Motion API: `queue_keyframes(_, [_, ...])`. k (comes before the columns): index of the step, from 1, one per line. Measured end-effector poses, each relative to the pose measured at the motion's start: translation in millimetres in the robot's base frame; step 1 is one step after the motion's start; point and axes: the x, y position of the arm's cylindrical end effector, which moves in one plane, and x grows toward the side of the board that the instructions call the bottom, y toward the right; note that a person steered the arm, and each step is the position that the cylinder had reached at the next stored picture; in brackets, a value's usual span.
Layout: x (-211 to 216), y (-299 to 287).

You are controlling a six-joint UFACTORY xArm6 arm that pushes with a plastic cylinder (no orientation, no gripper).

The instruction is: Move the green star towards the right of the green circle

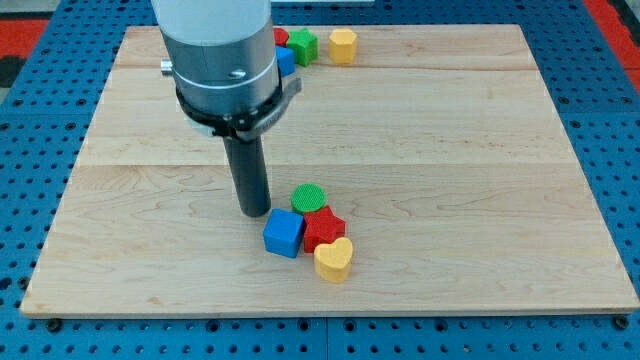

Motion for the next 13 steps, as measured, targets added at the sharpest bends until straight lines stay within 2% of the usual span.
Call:
queue_keyframes(2, [-83, 49])
queue_keyframes(4, [-202, 193])
queue_keyframes(5, [-269, 207])
queue_keyframes(6, [-298, 208])
queue_keyframes(10, [-302, 90])
queue_keyframes(12, [-263, 72])
queue_keyframes(13, [-275, 59])
